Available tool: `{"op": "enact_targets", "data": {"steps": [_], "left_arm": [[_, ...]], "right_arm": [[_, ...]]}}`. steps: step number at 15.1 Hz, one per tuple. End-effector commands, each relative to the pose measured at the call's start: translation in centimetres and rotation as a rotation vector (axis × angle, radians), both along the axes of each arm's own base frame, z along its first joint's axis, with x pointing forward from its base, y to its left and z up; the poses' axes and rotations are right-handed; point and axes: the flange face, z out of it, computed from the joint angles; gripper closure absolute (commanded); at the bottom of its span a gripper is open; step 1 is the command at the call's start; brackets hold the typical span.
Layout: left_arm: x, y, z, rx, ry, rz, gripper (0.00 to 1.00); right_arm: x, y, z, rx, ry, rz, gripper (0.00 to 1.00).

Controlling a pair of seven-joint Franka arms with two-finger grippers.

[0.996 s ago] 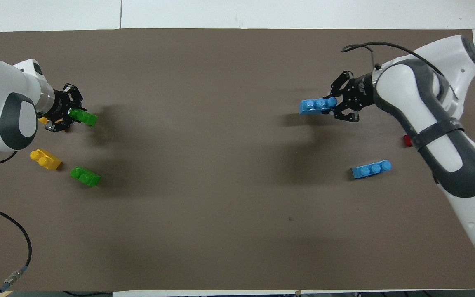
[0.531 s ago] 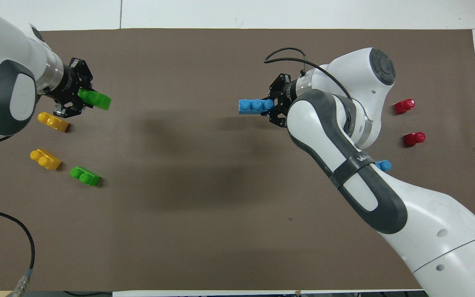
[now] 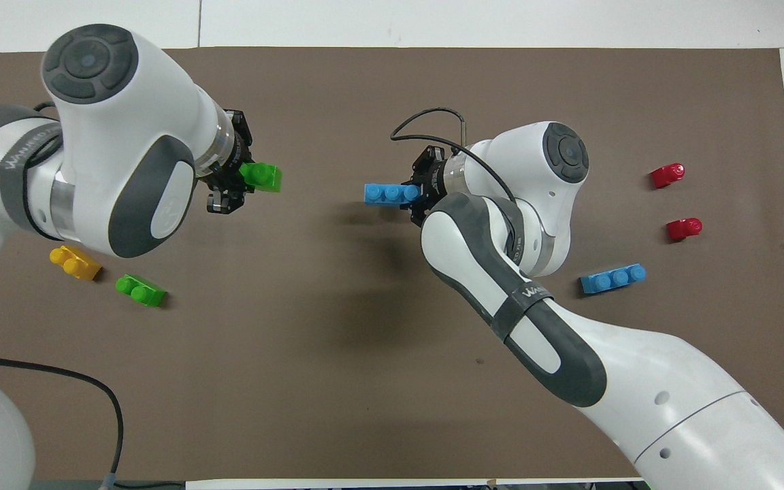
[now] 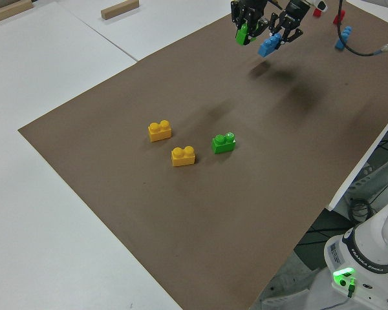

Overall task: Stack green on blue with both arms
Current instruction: 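Lift the green brick with the left gripper while the right gripper carries blue inward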

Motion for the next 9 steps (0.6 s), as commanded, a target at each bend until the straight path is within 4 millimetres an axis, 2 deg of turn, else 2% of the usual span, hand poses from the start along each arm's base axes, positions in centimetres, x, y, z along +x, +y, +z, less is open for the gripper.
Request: {"op": "enact_targets", "data": {"steps": [1,3,4,5,8,9], "left_arm": [[-1.4,-1.4,-0.2,0.011,-0.033,0.035,1.0],[-2.5,-2.9,-0.9,0.0,-0.055,0.046,1.0],[-3.0,-3.4,-1.5,-0.003,-0.058,0.044,1.0],[-3.4,-4.1,-2.0,-0.005,-0.059,0.048,1.0],[-3.9,-4.5,-3.2,-0.014,-0.068,0.073,1.0],[-4.4,-5.3,-3.5,-0.015,-0.066,0.067,1.0]], "right_arm": [[-0.7,1.0,-1.1,0.006,-0.001,-0.004,1.0],[-0.9,1.5,-2.0,-0.002,0.001,0.005,1.0],[-1.5,2.5,-2.5,-0.007,-0.008,0.031,1.0],[-1.7,2.6,-3.1,-0.013,-0.013,0.038,1.0],[-2.0,2.6,-3.8,-0.02,-0.014,0.049,1.0],[-2.1,2.6,-3.8,-0.02,-0.016,0.051,1.0]]}}
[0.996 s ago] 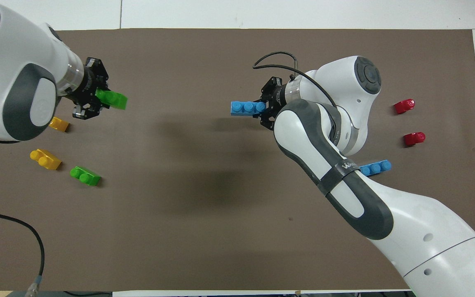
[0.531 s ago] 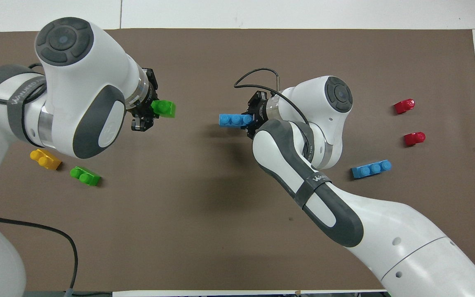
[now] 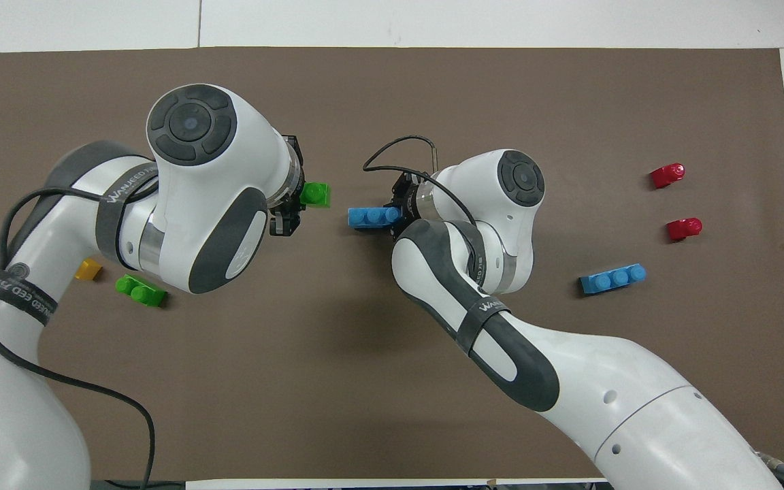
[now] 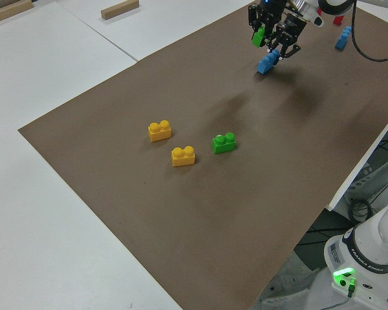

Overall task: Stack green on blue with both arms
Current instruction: 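Press the green brick onto the blue brick held by the right gripper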

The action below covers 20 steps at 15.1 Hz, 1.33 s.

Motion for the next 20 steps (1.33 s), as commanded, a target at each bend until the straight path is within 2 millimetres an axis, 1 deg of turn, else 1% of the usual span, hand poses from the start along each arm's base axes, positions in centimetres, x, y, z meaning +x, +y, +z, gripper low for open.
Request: {"op": "enact_targets", "data": {"steps": [1,2,3,5,6,8,9,10,13,14,15,18,20], "left_arm": [[-2.0,-0.9,-0.8,0.011,-0.024,0.011,1.0],[-2.2,-1.0,-1.2,0.006,-0.028,0.019,1.0],[-2.6,-1.9,-1.5,0.002,-0.031,0.014,1.0],[-2.9,-2.3,-2.3,-0.006,-0.041,0.021,1.0],[-3.2,-3.0,-2.5,-0.009,-0.043,0.016,1.0],[-3.2,-3.4,-3.3,0.007,-0.059,0.022,1.0],[-3.0,-3.7,-4.2,0.015,-0.064,0.037,1.0],[-3.4,-4.6,-4.7,0.016,-0.068,0.028,1.0],[-3.4,-5.7,-7.2,0.04,-0.073,0.038,1.0],[-3.3,-5.8,-7.4,0.047,-0.095,0.043,1.0],[-3.2,-5.9,-8.1,0.051,-0.092,0.046,1.0],[-3.3,-6.5,-8.5,0.039,-0.102,0.037,1.0],[-3.2,-6.6,-9.5,0.039,-0.096,0.043,1.0]], "right_arm": [[-0.3,-0.4,-0.3,0.009,-0.018,0.006,1.0],[-0.5,-0.6,-0.7,0.012,-0.014,0.0,1.0],[-0.7,-0.7,-1.0,0.016,-0.027,-0.006,1.0],[-1.4,-0.3,-1.8,0.022,-0.044,0.033,1.0],[-1.4,-0.4,-2.0,0.029,-0.049,0.047,1.0],[-1.6,-0.4,-2.2,0.048,-0.046,0.045,1.0],[-1.7,-0.3,-2.3,0.047,-0.047,0.051,1.0],[-1.6,-0.4,-2.2,0.046,-0.056,0.046,1.0],[-1.6,-0.5,-2.4,0.042,-0.059,0.042,1.0],[-1.7,-0.5,-2.5,0.041,-0.059,0.041,1.0],[-1.7,-0.5,-2.4,0.041,-0.061,0.04,1.0],[-1.7,-0.5,-2.5,0.041,-0.06,0.042,1.0],[-1.7,-0.5,-2.4,0.041,-0.061,0.042,1.0]]}}
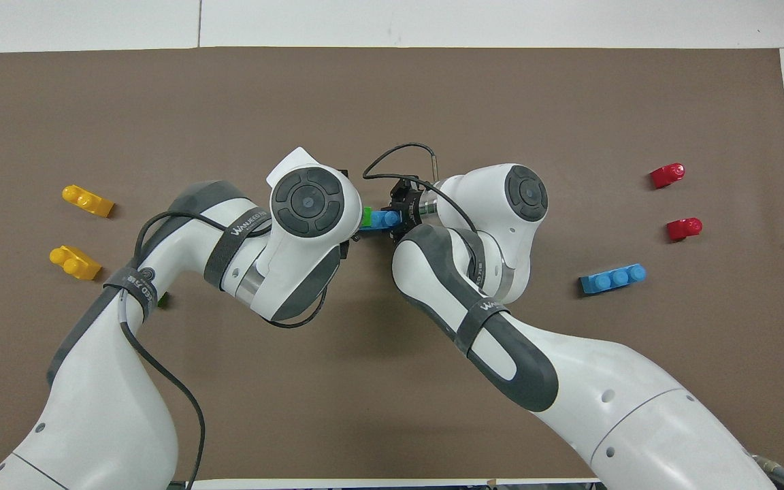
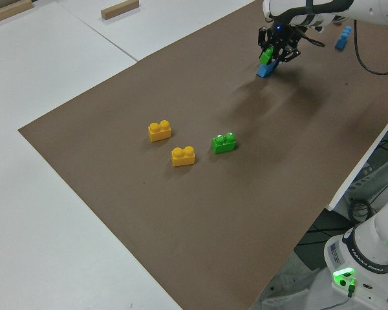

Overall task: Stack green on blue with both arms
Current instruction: 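Press the green brick onto the blue brick held by the right gripper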

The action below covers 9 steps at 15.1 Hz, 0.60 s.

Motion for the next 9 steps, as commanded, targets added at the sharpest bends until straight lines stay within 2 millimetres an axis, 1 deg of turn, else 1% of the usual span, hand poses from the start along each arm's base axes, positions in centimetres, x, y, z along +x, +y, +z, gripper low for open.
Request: {"op": "enact_targets", "data": {"steps": [1,4,6,9], "left_arm": [[-0.2,-0.5,-0.8,0.006,-0.022,0.004,1.0],[-0.3,-0.7,-1.0,0.001,-0.024,0.017,1.0],[-0.5,-1.0,-1.5,0.001,-0.023,0.012,1.0],[-0.2,-0.9,-1.9,0.002,-0.037,0.006,1.0]], "right_arm": [[-0.9,-0.2,-1.6,-0.003,-0.002,0.006,1.0],[-0.9,-0.2,-1.6,-0.003,-0.002,0.006,1.0],[-0.9,-0.3,-1.6,-0.003,-0.002,0.005,1.0],[-0.9,-0.3,-1.6,-0.003,-0.001,0.003,1.0]]}}
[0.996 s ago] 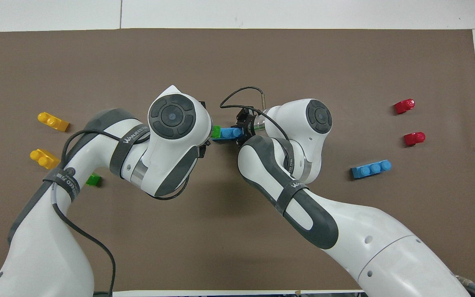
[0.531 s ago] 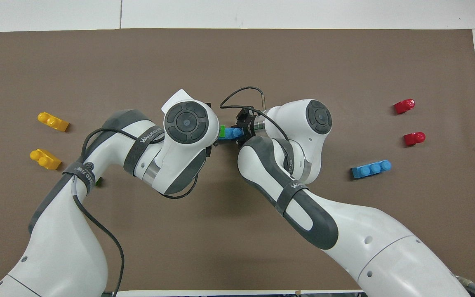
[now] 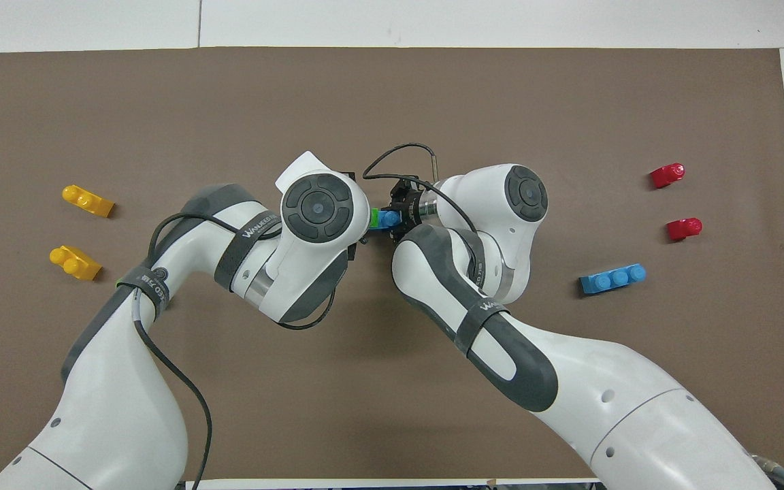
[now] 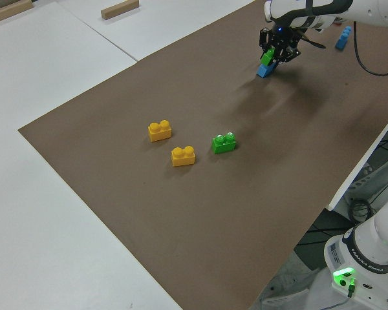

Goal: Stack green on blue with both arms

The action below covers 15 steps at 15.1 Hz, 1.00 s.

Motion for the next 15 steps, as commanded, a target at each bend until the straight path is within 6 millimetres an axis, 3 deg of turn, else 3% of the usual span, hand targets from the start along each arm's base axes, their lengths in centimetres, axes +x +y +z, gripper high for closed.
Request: {"op": "enact_targets", "data": {"steps": [1,12,13,14,15], "left_arm": [[0.2,0.0,-1.8,0.024,-0.029,-0.004,1.0],[0.5,0.9,-3.9,0.031,-0.065,0.009,1.0],[0.6,1.0,-3.9,0.035,-0.064,0.006,0.95],[0.6,0.9,-3.8,0.038,-0.062,0.002,0.56],[0.7,1.0,-3.6,0.04,-0.063,0.002,0.08]], "right_arm": [[-0.8,-0.4,-1.7,-0.003,0.0,0.004,1.0],[-0.8,-0.4,-1.7,-0.003,0.001,0.003,1.0],[-0.8,-0.4,-1.7,-0.002,0.001,0.003,1.0],[-0.9,-0.3,-1.6,-0.003,0.0,0.006,1.0],[-0.9,-0.4,-1.7,-0.003,0.0,0.004,1.0]]}}
